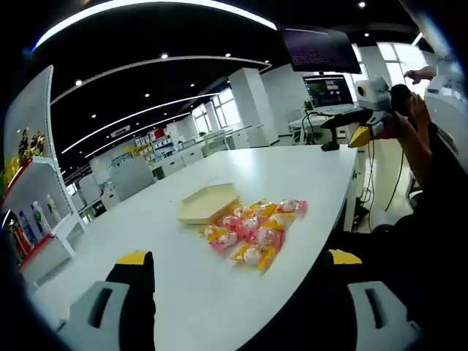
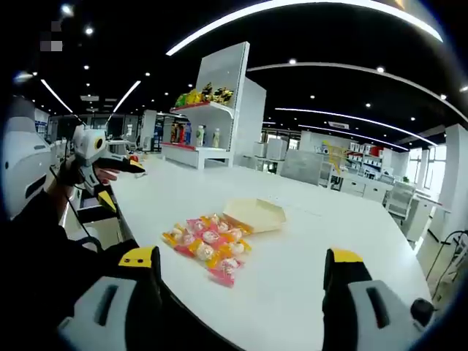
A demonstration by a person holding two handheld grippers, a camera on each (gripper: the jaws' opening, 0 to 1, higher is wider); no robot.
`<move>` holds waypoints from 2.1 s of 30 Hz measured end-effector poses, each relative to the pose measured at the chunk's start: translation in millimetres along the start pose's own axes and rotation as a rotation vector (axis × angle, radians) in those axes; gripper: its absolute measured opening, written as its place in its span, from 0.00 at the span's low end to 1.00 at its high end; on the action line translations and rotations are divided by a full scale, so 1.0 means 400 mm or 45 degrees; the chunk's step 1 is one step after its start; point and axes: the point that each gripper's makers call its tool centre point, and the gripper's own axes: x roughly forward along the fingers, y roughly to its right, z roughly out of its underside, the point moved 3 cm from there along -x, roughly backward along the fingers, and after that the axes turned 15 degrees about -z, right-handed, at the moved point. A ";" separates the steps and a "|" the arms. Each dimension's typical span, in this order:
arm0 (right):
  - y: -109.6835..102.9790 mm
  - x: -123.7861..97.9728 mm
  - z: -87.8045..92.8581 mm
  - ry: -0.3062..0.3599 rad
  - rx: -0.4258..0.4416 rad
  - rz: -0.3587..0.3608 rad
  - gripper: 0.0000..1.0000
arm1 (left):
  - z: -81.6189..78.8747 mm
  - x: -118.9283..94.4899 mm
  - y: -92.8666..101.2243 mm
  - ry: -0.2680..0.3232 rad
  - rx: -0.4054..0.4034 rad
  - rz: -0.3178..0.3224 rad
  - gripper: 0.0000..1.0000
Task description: Pick up the marshmallows scattered on the table and place them into the bowl on the table
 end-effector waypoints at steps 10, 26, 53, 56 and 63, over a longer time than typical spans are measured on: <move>0.000 0.001 -0.001 -0.009 -0.008 -0.004 0.88 | 0.000 0.000 0.002 -0.001 0.003 0.006 0.95; 0.005 -0.004 0.004 -0.017 -0.012 0.001 0.88 | -0.011 -0.001 0.005 0.009 0.018 0.008 0.95; -0.006 0.039 0.049 -0.077 0.003 -0.064 0.86 | -0.006 -0.006 0.017 0.014 0.024 0.019 0.95; -0.007 0.055 0.056 -0.086 0.013 -0.080 0.86 | 0.000 -0.004 0.017 0.007 0.032 0.025 0.93; -0.010 0.091 0.070 -0.115 0.022 -0.114 0.86 | -0.003 0.002 0.013 0.006 0.019 0.015 0.95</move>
